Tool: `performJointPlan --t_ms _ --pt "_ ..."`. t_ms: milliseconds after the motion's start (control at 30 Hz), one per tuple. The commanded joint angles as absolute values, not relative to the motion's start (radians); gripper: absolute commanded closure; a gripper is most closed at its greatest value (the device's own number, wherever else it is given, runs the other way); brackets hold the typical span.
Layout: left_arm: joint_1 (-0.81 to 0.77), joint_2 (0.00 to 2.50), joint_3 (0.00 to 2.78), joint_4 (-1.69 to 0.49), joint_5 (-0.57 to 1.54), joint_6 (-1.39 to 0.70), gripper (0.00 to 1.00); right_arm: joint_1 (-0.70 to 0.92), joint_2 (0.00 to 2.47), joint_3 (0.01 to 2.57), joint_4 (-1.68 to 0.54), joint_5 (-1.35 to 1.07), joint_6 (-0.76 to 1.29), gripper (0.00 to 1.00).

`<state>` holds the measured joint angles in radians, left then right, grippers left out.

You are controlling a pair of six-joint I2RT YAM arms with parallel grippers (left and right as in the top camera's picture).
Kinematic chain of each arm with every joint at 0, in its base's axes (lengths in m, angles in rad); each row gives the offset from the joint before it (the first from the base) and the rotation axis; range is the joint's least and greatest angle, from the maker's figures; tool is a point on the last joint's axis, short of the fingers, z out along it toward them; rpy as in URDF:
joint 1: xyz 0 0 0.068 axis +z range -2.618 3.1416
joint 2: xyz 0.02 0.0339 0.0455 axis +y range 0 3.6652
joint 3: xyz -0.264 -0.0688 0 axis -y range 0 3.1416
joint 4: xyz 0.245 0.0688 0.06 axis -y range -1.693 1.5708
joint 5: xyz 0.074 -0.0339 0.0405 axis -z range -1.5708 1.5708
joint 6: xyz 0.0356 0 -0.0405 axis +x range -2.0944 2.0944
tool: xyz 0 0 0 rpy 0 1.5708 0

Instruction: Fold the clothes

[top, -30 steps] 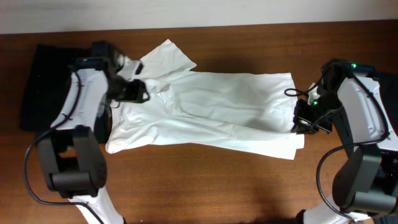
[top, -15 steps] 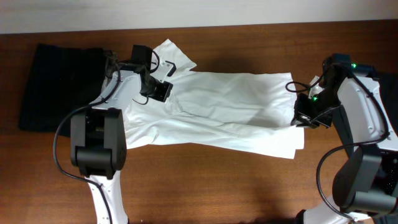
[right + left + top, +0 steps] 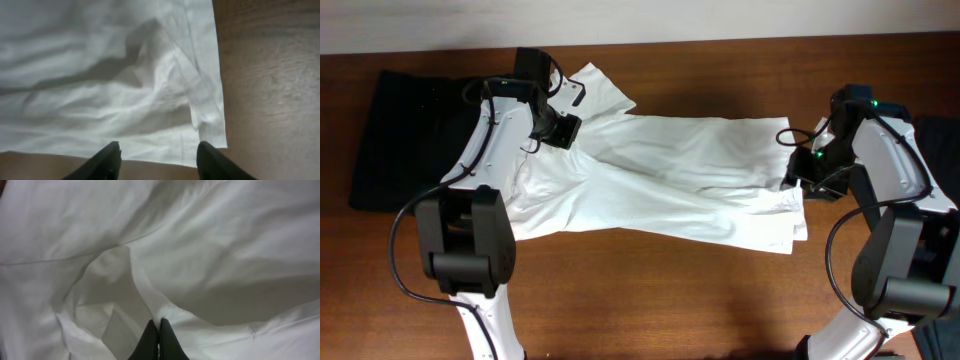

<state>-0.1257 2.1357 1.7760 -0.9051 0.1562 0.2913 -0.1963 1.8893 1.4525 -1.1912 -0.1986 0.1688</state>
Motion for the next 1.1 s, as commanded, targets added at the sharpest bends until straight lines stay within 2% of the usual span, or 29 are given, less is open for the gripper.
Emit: performJointPlan --t_ms 0,133,300,333,433,500,600,700,767,833,1067 --pt "-0.122 2.098 1.798 -0.912 0.134 0.281 1.00 -0.198 1.900 1.410 -1.154 -0.145 0.145 0.55" --pt "-0.122 2.098 1.798 -0.938 0.134 0.281 0.97 -0.197 1.956 1.335 -1.027 -0.146 0.146 0.54" --pt "-0.123 2.098 1.798 -0.963 0.134 0.281 0.92 -0.197 2.020 1.331 -1.000 -0.247 0.107 0.57" --pt "-0.122 2.098 1.798 -0.963 0.134 0.281 0.92 -0.197 2.022 1.331 -1.001 -0.263 0.108 0.62" --pt "-0.122 2.098 1.798 -0.963 0.134 0.281 0.92 -0.199 2.020 1.342 -1.006 -0.311 0.059 0.86" --pt "-0.122 2.098 1.798 -0.963 0.134 0.281 0.92 -0.199 2.009 1.373 -1.031 -0.307 0.059 0.96" --pt "-0.122 2.098 1.798 -0.963 0.134 0.281 0.92 -0.199 1.966 1.430 -1.093 -0.302 0.059 0.96" --pt "-0.123 2.098 1.798 -0.967 0.134 0.281 0.77 -0.200 1.916 1.477 -1.211 -0.200 0.136 0.96" --pt "-0.123 2.098 1.798 -0.970 0.136 0.281 0.72 -0.199 1.908 1.490 -1.324 -0.068 0.213 0.96" --pt "-0.123 2.098 1.798 -0.971 0.138 0.281 0.67 -0.199 1.908 1.489 -1.413 -0.047 0.218 0.96" --pt "-0.123 2.100 1.768 -0.936 0.171 0.282 0.52 -0.196 1.908 1.489 -1.367 -0.131 0.158 0.96"
